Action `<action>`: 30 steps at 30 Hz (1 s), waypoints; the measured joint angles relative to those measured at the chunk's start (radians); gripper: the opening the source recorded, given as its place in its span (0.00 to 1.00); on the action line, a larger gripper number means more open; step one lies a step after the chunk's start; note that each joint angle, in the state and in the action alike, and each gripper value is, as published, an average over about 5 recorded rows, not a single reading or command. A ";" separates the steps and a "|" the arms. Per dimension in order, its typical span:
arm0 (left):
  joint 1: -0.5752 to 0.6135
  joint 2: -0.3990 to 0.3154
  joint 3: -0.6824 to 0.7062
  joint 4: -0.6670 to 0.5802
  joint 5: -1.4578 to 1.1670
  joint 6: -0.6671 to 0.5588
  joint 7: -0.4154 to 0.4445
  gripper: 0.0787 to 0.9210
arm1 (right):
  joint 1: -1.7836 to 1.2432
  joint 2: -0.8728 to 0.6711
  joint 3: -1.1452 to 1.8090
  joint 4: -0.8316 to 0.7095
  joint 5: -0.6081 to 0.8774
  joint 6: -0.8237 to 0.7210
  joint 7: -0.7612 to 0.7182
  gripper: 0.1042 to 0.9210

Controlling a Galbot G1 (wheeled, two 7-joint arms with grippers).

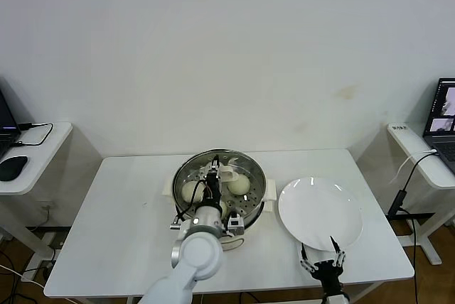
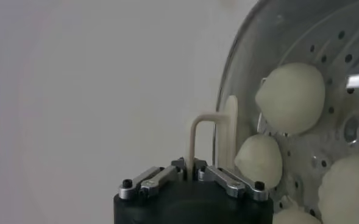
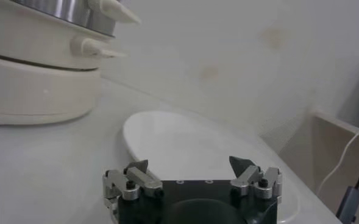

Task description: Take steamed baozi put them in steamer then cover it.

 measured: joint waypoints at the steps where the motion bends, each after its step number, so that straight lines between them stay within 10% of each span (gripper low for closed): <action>1: 0.002 0.001 0.000 -0.003 -0.001 0.000 -0.001 0.36 | 0.000 0.000 -0.001 0.000 0.000 0.000 0.000 0.88; 15: 0.080 0.046 -0.023 -0.106 -0.056 -0.006 -0.030 0.83 | -0.009 -0.006 -0.001 0.006 0.002 0.001 -0.001 0.88; 30: 0.326 0.161 -0.220 -0.335 -0.596 -0.099 -0.274 0.88 | -0.019 -0.038 0.003 0.021 0.051 0.008 -0.011 0.88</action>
